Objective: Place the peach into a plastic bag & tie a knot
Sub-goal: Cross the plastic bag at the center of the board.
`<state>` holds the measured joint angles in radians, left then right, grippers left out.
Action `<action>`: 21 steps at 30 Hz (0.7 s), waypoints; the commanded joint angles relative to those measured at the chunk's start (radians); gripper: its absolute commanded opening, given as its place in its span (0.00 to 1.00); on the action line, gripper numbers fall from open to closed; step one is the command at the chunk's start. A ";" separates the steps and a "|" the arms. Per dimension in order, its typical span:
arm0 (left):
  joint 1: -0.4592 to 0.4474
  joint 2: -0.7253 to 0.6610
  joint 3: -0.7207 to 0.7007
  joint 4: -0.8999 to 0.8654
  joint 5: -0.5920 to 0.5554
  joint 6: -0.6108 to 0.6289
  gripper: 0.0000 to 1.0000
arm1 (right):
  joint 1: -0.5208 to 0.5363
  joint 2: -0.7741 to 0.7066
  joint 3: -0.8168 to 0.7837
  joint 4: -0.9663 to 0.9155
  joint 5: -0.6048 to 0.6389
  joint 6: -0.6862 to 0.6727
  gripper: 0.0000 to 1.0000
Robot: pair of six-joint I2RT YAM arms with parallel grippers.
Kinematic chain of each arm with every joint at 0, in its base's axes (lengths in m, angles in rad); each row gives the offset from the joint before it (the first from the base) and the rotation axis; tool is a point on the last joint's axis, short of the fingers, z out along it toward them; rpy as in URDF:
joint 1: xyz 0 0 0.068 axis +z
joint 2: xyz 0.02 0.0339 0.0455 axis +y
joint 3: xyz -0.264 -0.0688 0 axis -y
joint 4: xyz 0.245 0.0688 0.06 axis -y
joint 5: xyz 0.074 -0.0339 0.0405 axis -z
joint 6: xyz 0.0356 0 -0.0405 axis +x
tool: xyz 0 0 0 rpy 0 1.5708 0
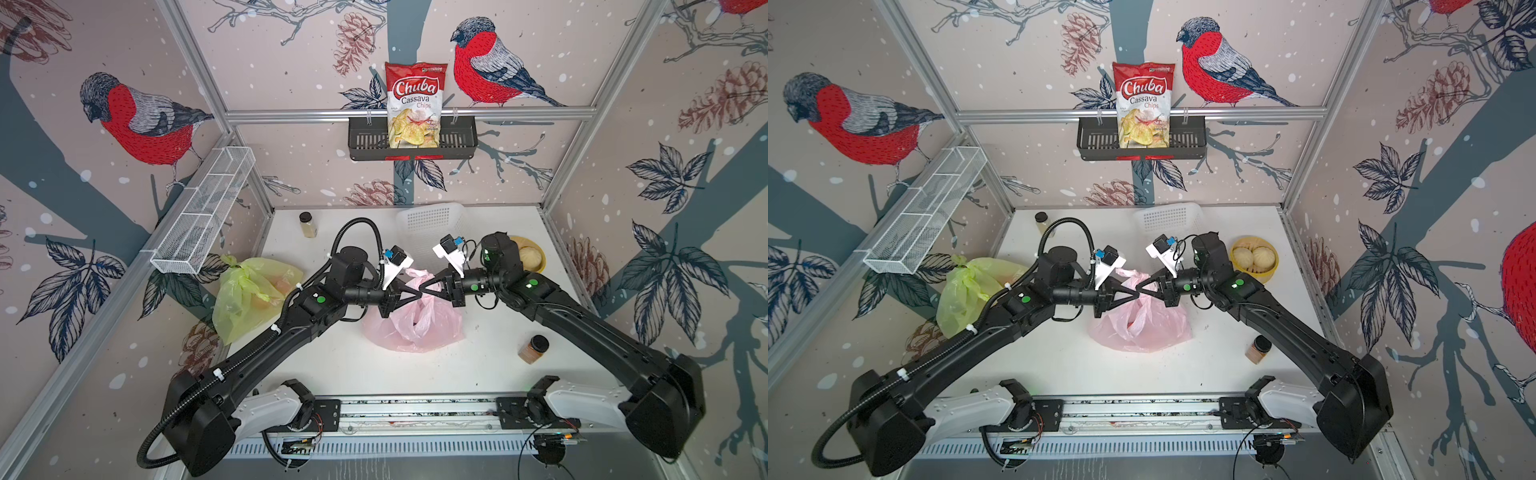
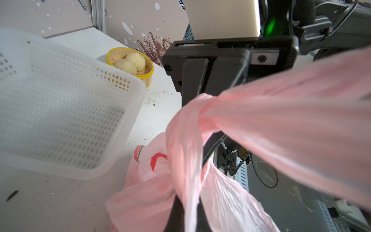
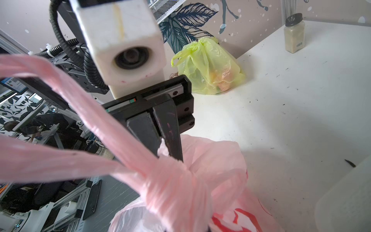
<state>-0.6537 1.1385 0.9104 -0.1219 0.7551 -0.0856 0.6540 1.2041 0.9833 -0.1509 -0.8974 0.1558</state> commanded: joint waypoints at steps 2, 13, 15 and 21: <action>-0.007 0.003 0.008 -0.021 -0.016 0.014 0.34 | -0.002 -0.013 0.006 0.010 -0.031 -0.004 0.00; -0.015 -0.042 0.037 -0.126 -0.132 0.055 0.41 | -0.002 -0.025 0.020 -0.003 -0.049 -0.006 0.00; -0.021 -0.034 0.043 -0.133 -0.151 0.064 0.42 | 0.005 -0.024 0.023 0.004 -0.059 -0.001 0.00; -0.044 -0.019 0.047 -0.099 -0.191 0.072 0.41 | 0.028 -0.011 0.037 0.003 -0.070 -0.005 0.00</action>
<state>-0.6907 1.1172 0.9489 -0.2375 0.6044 -0.0349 0.6746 1.1881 1.0065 -0.1711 -0.9329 0.1558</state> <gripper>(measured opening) 0.418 0.052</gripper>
